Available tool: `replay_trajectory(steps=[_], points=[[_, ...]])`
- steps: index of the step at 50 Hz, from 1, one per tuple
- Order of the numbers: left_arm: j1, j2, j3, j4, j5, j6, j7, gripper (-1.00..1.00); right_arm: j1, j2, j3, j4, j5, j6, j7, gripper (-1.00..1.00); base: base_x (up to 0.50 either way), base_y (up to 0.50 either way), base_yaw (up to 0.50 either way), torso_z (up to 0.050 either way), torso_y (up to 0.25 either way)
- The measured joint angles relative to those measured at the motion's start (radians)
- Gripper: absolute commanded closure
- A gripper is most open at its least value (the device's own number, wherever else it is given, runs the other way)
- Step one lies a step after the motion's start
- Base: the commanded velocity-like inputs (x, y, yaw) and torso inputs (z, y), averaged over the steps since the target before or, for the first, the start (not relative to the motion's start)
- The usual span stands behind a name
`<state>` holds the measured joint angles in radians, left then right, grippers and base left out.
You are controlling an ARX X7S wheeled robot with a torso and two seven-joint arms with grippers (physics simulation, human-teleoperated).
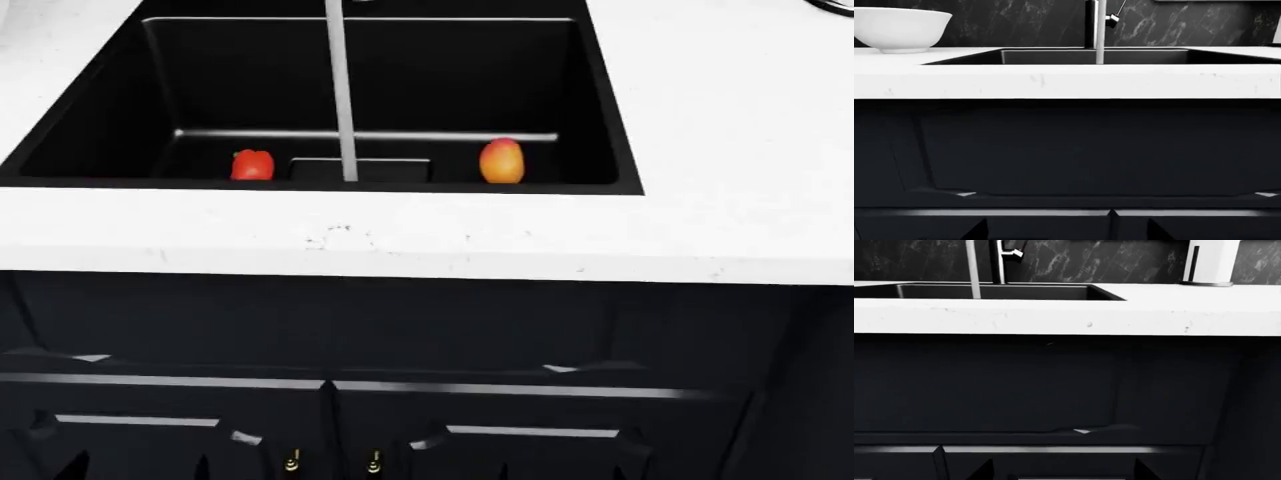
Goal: Pick the eggplants and mangos from the sink and place them in one bowl. Place the bell pepper in the other bowl. Then turn off the sink faucet.
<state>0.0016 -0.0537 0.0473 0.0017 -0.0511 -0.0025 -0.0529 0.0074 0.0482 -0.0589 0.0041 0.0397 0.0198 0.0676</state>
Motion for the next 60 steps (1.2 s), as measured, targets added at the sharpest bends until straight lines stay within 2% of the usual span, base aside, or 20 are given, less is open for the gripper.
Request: replay_trajectory(steps=[12, 60], points=[[-0.002, -0.016, 0.025, 0.005, -0.010, -0.015, -0.023, -1.00, 0.004, 0.018, -0.020, 0.004, 0.020, 0.002, 0.023, -1.00, 0.00, 0.00, 0.00, 0.002, 0.000], [-0.005, -0.066, 0.076, 0.008, -0.082, -0.015, -0.071, -1.00, 0.022, 0.069, -0.089, 0.011, 0.055, 0.012, 0.088, -1.00, 0.00, 0.00, 0.00, 0.050, 0.000]])
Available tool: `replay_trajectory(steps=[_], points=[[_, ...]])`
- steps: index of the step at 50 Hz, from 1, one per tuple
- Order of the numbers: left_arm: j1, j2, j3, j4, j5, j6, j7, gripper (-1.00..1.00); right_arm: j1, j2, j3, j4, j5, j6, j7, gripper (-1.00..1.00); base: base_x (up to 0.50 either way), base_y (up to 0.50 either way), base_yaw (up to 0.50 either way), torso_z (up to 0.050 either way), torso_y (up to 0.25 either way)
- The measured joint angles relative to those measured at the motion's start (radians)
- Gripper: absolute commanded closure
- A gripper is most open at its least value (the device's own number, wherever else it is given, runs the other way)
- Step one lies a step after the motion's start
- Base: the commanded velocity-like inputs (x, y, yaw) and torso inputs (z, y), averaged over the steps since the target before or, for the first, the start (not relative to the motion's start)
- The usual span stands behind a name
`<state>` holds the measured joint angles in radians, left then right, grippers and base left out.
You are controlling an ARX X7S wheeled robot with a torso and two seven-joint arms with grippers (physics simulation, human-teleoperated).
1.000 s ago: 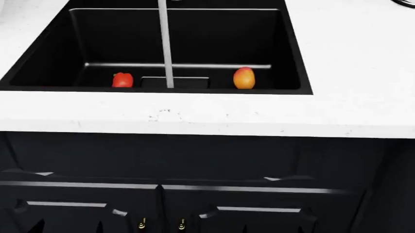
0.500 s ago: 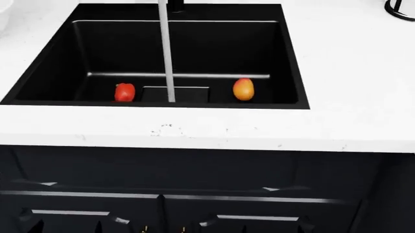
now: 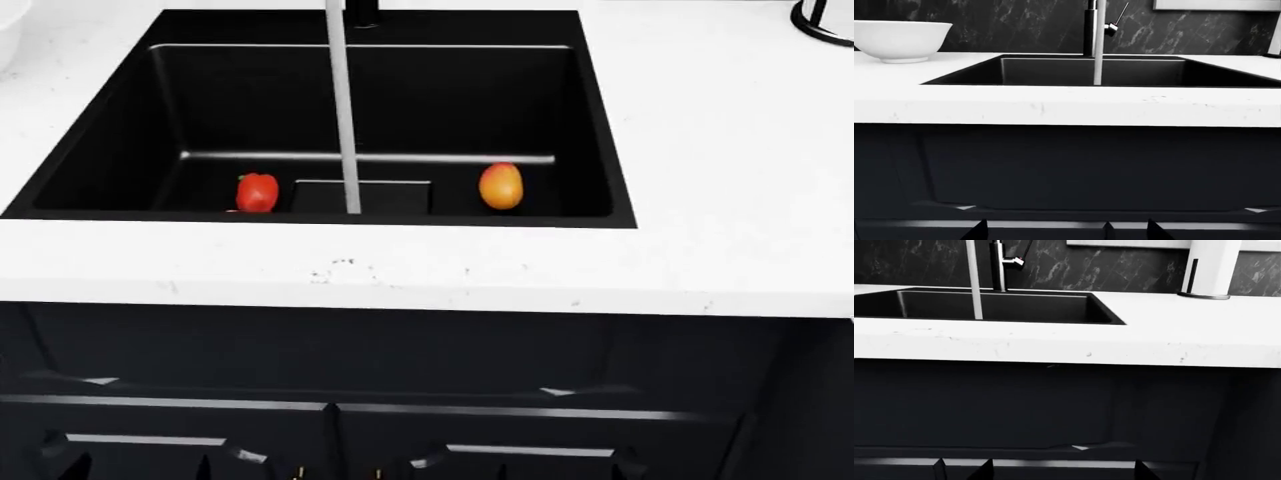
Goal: Pick the eggplants and mangos from the sink and place them in one bowl. Place the bell pepper in the other bowl. Then turn off the sink faucet.
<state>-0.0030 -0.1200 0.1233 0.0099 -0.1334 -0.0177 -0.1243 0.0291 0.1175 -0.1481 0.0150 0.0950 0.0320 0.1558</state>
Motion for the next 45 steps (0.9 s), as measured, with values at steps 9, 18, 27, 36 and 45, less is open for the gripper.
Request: replay_trajectory(steps=[9, 18, 27, 36, 45], points=[[0.000, -0.007, 0.008, 0.001, -0.008, 0.004, -0.007, -1.00, 0.003, 0.006, -0.009, 0.004, 0.007, 0.000, 0.008, -1.00, 0.00, 0.00, 0.00, 0.022, 0.000], [0.006, 0.037, -0.032, 0.008, 0.074, -0.006, 0.031, -1.00, -0.006, -0.039, 0.047, -0.003, -0.044, 0.003, -0.038, -1.00, 0.00, 0.00, 0.00, 0.000, 0.000], [-0.004, 0.056, -0.058, 0.021, 0.101, -0.051, 0.039, -1.00, 0.001, -0.054, 0.067, -0.027, -0.064, 0.043, -0.061, -1.00, 0.00, 0.00, 0.00, 0.000, 0.000], [-0.142, 0.043, -0.062, 0.199, 0.083, -0.341, 0.023, -1.00, 0.156, -0.023, 0.064, -0.225, -0.059, 0.358, -0.090, -1.00, 0.00, 0.00, 0.00, 0.000, 0.000], [-0.529, 0.033, -0.044, 0.275, 0.058, -0.741, 0.016, -1.00, 0.566, 0.036, 0.051, -0.318, -0.033, 0.782, -0.162, -1.00, 0.00, 0.00, 0.00, 0.000, 0.000]])
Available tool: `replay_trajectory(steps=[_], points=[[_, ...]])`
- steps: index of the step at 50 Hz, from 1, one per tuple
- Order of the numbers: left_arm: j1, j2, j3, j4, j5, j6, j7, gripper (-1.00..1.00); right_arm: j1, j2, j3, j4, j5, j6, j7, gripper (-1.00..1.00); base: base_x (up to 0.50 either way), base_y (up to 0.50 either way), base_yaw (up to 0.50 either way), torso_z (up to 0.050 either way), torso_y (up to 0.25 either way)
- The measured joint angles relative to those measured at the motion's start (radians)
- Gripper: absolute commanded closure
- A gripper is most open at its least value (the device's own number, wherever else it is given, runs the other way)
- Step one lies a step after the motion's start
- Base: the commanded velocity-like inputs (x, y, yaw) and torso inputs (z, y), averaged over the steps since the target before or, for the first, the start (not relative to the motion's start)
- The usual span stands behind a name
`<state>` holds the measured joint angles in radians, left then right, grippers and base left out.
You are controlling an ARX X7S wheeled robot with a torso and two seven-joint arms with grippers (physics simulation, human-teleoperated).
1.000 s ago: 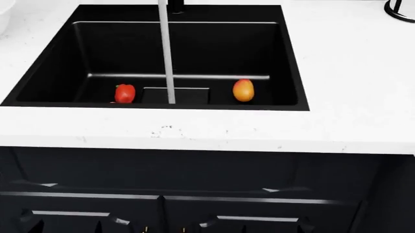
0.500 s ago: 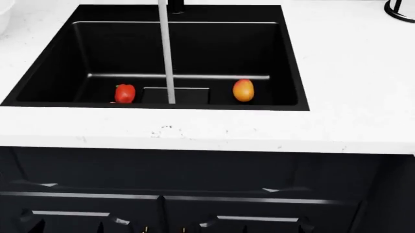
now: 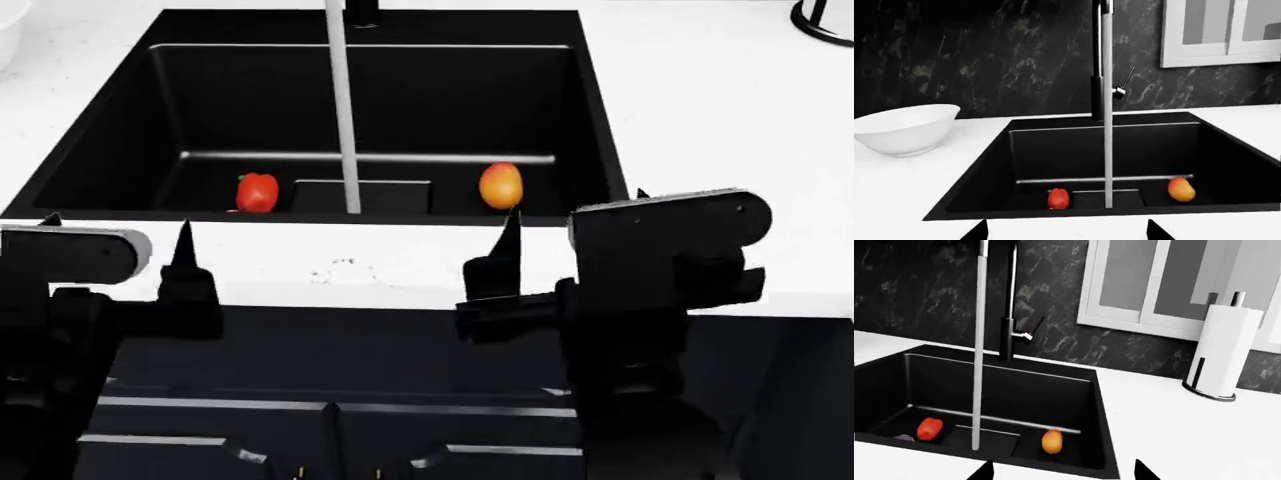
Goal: Pick the eggplants and mangos from the sink and place them in one bowl. Place the bell pepper in the other bowl. Then turn off the sink faucet.
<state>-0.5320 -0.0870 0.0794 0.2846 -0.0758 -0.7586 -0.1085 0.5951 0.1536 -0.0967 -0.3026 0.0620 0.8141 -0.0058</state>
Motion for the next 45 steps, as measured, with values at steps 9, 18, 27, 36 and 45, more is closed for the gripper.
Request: replay_trajectory(steps=[9, 18, 27, 36, 45], points=[[-0.419, -0.003, 0.020, -0.350, 0.001, -0.075, 0.015, -1.00, 0.351, 0.042, 0.002, 0.207, 0.028, 0.131, -0.077, -1.00, 0.00, 0.00, 0.00, 0.000, 0.000], [-0.706, 0.000, 0.040, -0.779, 0.006, -0.004, 0.040, -1.00, 0.563, 0.052, -0.003, 0.476, 0.042, 0.122, -0.126, -1.00, 0.00, 0.00, 0.00, 0.000, 0.000], [-0.851, 0.003, 0.082, -1.061, 0.036, 0.104, 0.043, -1.00, 0.652, 0.061, -0.009, 0.636, 0.057, 0.115, -0.166, -1.00, 0.05, 0.01, 0.00, 0.000, 0.000], [-0.911, 0.005, 0.118, -1.218, 0.057, 0.182, 0.046, -1.00, 0.655, 0.071, -0.008, 0.680, 0.070, 0.122, -0.184, -1.00, 0.41, 0.12, 0.00, 0.000, 0.000], [-0.911, 0.001, 0.139, -1.266, 0.067, 0.209, 0.051, -1.00, 0.643, 0.077, 0.005, 0.698, 0.083, 0.119, -0.189, -1.00, 0.45, 0.12, 0.00, 0.000, 0.000]])
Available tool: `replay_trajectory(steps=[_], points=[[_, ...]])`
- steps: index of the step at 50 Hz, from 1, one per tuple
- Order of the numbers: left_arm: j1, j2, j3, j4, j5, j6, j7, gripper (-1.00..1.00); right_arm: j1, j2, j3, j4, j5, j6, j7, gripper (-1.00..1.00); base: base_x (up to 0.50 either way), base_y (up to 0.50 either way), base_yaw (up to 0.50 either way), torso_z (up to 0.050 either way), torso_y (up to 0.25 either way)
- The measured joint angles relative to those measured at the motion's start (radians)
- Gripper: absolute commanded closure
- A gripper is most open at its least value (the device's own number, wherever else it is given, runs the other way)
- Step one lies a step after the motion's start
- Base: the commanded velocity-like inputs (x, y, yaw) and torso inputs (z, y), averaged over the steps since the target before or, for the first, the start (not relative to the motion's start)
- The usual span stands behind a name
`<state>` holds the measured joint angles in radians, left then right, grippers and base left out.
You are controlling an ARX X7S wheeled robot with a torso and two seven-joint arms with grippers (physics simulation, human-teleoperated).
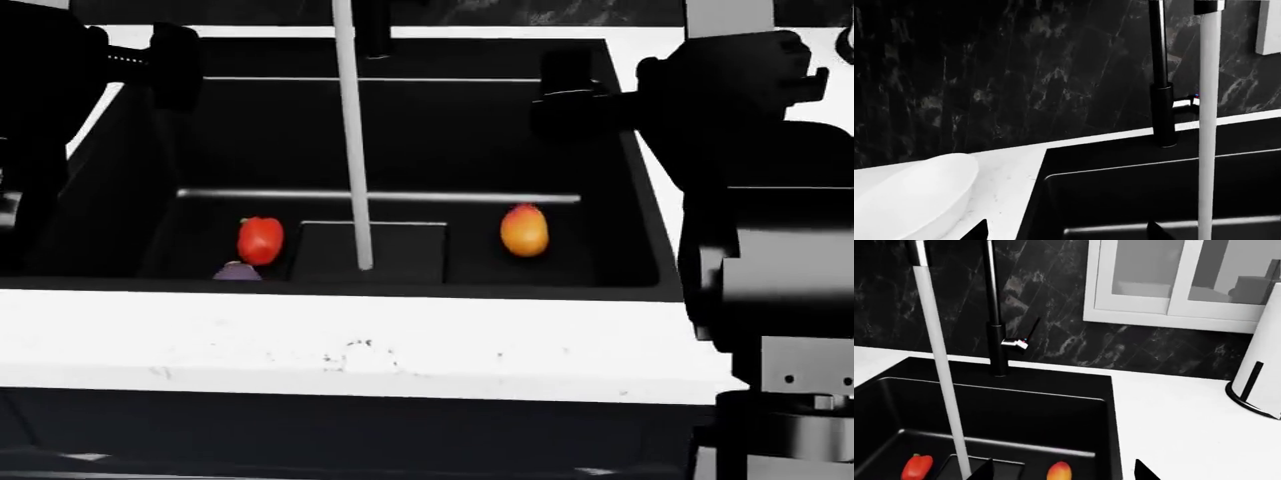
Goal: Pick the eggplants and mangos from the sink and place them in one bowl. Place the bell pepper in the other bowl. Then turn off the sink faucet.
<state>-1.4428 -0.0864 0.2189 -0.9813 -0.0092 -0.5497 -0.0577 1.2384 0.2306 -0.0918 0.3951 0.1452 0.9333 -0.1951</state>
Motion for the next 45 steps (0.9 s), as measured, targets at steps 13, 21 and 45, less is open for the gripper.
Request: replay_trajectory(steps=[13, 21, 45], points=[[0.011, 0.000, 0.015, -0.032, -0.002, 0.020, 0.002, -1.00, -0.048, 0.011, 0.021, -0.023, 0.015, -0.001, 0.005, -1.00, 0.46, 0.13, 0.00, 0.000, 0.000], [0.014, -0.003, 0.020, -0.047, -0.004, 0.028, 0.001, -1.00, -0.073, 0.015, 0.032, -0.049, 0.023, 0.003, 0.013, -1.00, 0.50, 0.10, 0.00, 0.000, 0.000], [-0.003, -0.004, 0.030, -0.133, -0.016, 0.078, -0.006, -1.00, -0.121, 0.028, 0.056, -0.108, 0.038, 0.026, 0.035, -1.00, 0.50, 0.00, 0.00, 0.000, 0.001]])
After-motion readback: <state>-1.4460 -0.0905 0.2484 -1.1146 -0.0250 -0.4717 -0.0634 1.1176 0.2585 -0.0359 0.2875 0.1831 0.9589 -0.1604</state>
